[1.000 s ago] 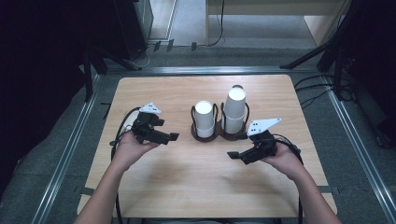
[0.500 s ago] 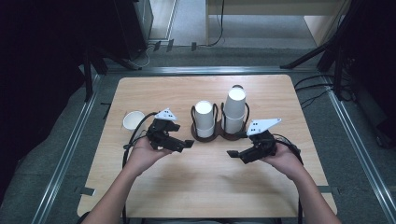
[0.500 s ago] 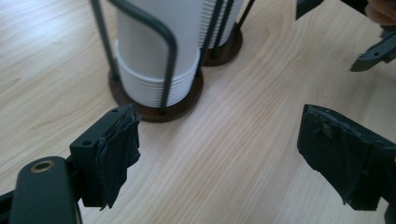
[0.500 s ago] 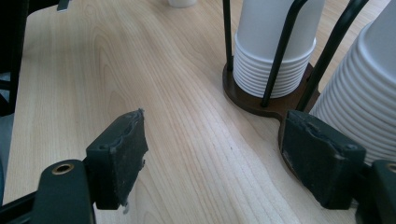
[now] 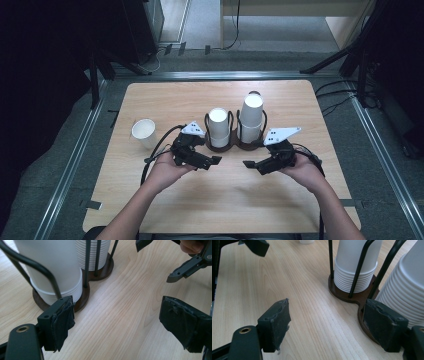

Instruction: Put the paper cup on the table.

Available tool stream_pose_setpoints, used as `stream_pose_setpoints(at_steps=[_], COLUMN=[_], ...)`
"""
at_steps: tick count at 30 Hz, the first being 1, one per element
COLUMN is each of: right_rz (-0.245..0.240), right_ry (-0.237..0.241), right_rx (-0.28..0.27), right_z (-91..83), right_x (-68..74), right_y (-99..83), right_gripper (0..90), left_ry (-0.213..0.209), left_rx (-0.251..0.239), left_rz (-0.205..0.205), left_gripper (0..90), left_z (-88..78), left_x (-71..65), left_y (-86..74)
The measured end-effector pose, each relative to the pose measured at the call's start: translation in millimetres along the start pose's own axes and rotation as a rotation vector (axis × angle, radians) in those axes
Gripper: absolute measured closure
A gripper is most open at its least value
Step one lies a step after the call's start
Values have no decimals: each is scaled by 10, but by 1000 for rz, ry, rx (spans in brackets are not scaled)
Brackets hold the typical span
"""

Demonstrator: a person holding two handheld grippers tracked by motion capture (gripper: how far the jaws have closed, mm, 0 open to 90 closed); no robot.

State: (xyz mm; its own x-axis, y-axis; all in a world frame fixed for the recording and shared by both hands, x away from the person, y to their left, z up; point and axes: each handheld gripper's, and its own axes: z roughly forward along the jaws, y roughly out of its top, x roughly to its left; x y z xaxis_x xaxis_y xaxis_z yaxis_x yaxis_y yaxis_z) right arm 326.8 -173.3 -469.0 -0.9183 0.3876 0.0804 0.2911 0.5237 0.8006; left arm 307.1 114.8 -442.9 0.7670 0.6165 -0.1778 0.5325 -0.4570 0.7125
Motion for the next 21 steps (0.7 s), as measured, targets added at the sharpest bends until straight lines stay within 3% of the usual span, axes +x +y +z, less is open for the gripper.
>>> stream_pose_setpoints(at_steps=[8, 21], right_rz=[-3, -24], right_ry=[3, 4], right_rx=[4, 20], right_z=[21, 59], right_x=[22, 29], right_y=[12, 4], right_gripper=[221, 221], left_ry=[20, 52], left_rx=[-21, -19], left_rz=[1, 58], left_gripper=[130, 130], left_z=[101, 254], left_x=[-92, -205], left_y=[-4, -50])
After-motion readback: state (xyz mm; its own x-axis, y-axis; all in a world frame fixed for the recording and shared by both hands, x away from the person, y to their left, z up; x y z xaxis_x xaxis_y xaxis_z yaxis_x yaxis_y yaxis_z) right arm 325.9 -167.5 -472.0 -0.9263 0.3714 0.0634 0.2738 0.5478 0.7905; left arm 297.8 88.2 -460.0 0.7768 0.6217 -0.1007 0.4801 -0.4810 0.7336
